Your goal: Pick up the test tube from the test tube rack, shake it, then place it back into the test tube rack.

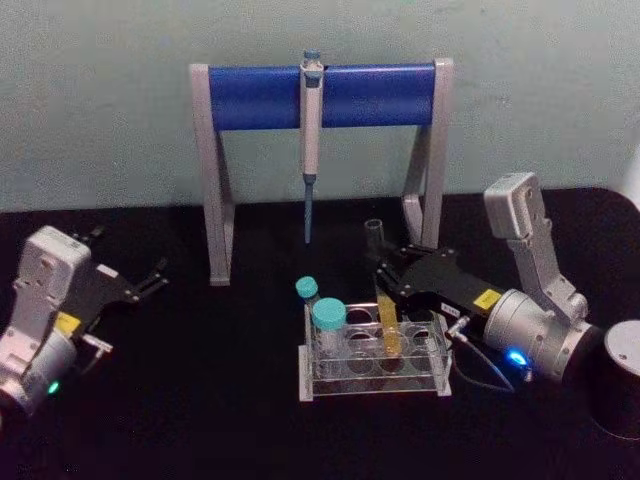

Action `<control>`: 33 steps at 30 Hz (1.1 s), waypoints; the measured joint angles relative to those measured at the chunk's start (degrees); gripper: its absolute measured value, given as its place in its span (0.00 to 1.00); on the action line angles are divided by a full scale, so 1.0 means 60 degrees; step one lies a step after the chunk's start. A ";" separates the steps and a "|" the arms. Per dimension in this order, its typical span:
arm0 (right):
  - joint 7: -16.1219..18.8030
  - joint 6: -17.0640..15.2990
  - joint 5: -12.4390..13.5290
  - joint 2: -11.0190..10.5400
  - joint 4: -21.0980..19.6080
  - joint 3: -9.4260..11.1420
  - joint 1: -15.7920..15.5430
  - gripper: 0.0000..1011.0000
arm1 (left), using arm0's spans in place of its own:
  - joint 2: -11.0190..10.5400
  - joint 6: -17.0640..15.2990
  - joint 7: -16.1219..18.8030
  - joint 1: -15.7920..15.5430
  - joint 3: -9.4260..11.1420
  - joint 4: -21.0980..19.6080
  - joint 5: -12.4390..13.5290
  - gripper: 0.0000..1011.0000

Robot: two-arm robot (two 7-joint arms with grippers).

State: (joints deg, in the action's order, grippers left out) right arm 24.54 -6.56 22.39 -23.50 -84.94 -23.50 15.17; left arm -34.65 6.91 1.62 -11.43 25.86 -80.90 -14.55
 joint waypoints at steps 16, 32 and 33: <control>0.0003 0.0047 -0.0007 -0.0013 -0.0012 0.0007 -0.0019 0.22 | 0.0000 0.0000 0.0000 0.0000 0.0000 0.0000 0.0000 0.99; 0.0157 0.0702 0.0368 -0.0103 -0.0472 0.0355 -0.0349 0.22 | 0.0000 0.0000 0.0000 0.0001 0.0000 0.0000 0.0000 0.99; 0.0159 0.0731 0.0387 -0.0110 -0.0509 0.0376 -0.0363 0.22 | 0.0000 0.0000 0.0000 0.0001 0.0000 0.0000 0.0000 0.99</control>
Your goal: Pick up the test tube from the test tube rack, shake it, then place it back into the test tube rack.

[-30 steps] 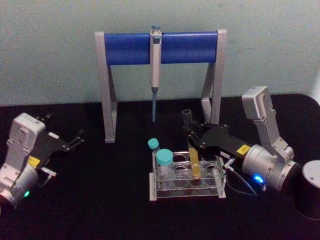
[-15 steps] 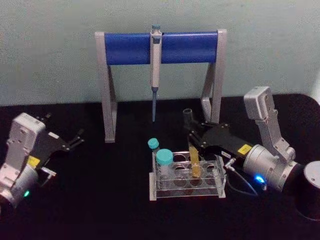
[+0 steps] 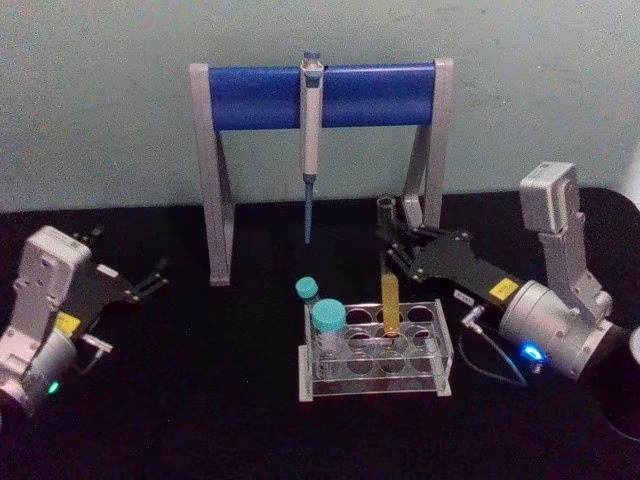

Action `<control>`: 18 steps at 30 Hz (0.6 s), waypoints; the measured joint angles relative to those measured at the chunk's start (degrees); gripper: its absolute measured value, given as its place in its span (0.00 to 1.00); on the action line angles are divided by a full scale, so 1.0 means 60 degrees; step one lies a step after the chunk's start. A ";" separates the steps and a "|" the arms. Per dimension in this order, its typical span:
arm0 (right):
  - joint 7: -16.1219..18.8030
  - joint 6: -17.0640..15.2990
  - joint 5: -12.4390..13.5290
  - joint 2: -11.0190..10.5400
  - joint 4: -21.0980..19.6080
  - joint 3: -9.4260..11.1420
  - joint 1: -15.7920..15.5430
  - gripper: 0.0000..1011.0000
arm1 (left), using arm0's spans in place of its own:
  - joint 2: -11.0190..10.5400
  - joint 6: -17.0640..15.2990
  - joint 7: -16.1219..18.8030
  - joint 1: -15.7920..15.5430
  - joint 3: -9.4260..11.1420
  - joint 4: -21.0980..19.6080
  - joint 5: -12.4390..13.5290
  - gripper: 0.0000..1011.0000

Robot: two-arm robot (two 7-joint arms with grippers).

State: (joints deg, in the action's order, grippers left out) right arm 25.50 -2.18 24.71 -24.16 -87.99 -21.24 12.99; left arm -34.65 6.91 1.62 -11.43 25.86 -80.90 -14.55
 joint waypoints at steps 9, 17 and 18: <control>0.0003 0.0523 0.0279 -0.0079 -0.0458 0.0330 -0.0181 0.22 | 0.0000 0.0000 0.0001 0.0000 0.0000 0.0000 0.0000 0.99; -0.0182 0.1054 0.0354 -0.0117 -0.0750 0.0693 -0.0365 0.22 | 0.0000 0.0000 0.0000 0.0000 0.0000 0.0001 0.0000 0.99; -0.0266 0.1143 0.0283 -0.0117 -0.0757 0.0755 -0.0393 0.22 | 0.0000 0.0000 0.0000 0.0000 0.0000 0.0000 0.0001 0.99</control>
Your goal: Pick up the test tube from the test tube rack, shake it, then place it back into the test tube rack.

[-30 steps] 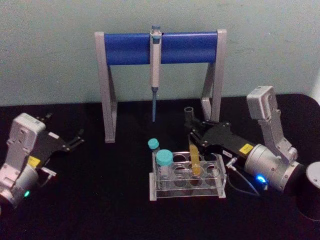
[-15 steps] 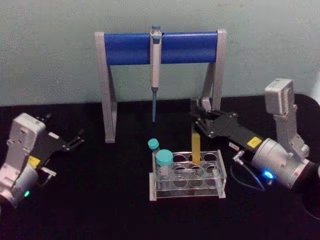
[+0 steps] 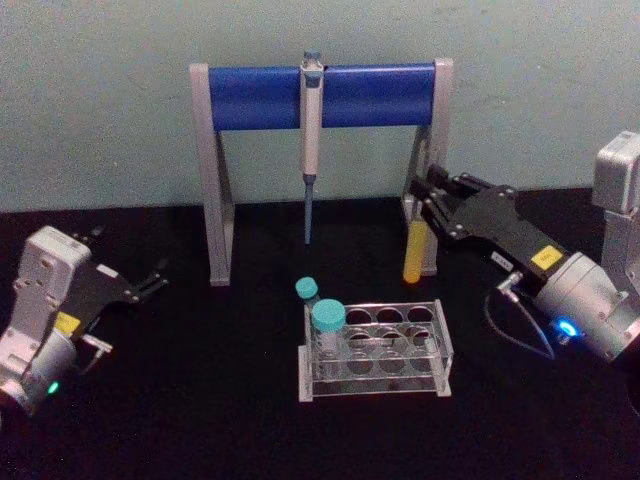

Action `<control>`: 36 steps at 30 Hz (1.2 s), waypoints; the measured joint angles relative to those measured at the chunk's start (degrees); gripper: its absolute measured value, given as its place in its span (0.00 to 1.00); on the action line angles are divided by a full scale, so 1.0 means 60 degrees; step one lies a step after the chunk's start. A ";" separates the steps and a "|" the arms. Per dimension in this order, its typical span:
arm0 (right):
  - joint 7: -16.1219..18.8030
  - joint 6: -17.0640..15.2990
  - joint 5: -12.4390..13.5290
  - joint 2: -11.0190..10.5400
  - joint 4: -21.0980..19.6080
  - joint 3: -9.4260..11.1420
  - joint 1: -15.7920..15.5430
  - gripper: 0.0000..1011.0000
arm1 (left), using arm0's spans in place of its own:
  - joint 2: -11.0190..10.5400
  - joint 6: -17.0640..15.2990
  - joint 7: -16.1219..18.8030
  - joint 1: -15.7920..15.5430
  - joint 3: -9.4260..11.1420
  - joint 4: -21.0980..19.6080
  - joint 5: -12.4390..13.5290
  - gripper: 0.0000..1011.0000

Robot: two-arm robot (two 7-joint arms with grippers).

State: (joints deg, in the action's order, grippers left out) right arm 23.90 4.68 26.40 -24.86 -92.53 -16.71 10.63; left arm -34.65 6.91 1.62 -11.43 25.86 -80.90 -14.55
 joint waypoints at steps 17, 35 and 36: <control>-0.0342 0.0391 -0.0626 0.0190 0.0355 0.0548 -0.0165 0.22 | 0.0000 0.0000 0.0000 0.0000 0.0000 0.0000 0.0000 0.99; 0.0966 0.0869 -0.0144 0.0290 0.0782 0.0178 0.0194 0.22 | 0.0000 0.0000 0.0000 0.0000 0.0000 0.0000 0.0000 0.99; 0.1030 0.0884 -0.0105 0.0273 0.0784 0.0152 0.0203 0.22 | 0.0000 0.0000 0.0000 0.0000 0.0000 0.0000 0.0000 0.99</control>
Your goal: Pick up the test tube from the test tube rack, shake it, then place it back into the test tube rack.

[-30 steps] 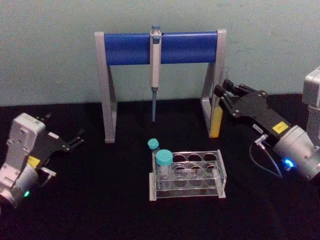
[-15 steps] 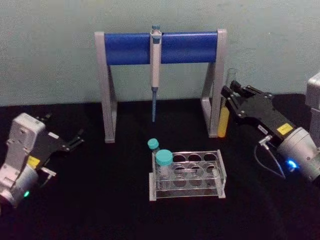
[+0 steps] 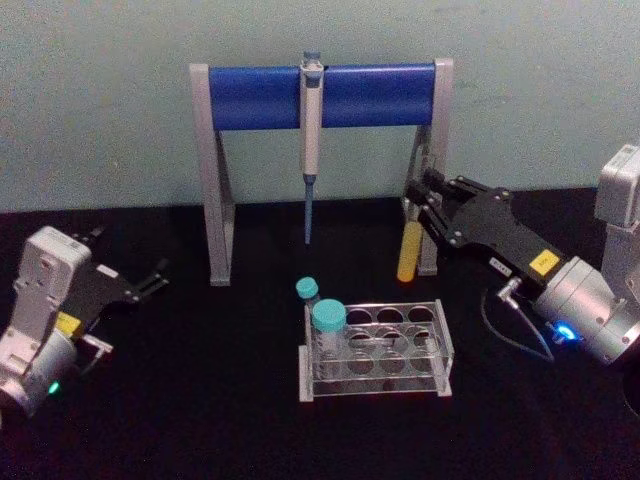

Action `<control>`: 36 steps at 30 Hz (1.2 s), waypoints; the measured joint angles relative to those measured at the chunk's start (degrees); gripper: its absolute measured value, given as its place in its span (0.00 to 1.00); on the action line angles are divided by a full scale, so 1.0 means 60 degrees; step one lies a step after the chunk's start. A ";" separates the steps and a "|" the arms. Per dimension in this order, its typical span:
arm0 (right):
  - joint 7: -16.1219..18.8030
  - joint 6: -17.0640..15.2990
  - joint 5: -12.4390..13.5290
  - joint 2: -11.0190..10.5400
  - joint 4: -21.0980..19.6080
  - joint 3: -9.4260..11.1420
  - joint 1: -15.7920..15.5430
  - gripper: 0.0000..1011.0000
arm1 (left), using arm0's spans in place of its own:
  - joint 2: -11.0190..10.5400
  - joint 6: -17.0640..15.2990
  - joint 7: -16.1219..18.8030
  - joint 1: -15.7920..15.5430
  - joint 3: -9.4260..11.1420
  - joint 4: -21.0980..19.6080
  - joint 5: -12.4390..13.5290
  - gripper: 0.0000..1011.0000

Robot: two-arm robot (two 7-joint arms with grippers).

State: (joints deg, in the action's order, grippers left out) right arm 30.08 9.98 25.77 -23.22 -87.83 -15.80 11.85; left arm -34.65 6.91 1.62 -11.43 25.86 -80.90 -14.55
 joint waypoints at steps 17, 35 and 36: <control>0.1306 -0.0162 0.1425 -0.1348 -0.0834 0.0098 -0.0629 0.22 | 0.0000 0.0000 0.0000 -0.0001 -0.0001 0.0000 0.0000 0.99; -0.0450 -0.0393 0.0764 -0.1620 -0.0969 0.0691 -0.0992 0.22 | 0.0000 0.0000 0.0000 0.0000 0.0000 0.0000 -0.0001 0.99; -0.0496 -0.0391 0.0715 -0.1571 -0.0927 0.0692 -0.0953 0.22 | 0.0000 0.0000 0.0000 0.0000 0.0000 0.0000 0.0000 0.99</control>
State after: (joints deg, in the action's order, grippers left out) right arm 27.10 7.63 30.06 -32.65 -93.39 -11.65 6.13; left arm -34.65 6.91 1.62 -11.43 25.86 -80.90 -14.55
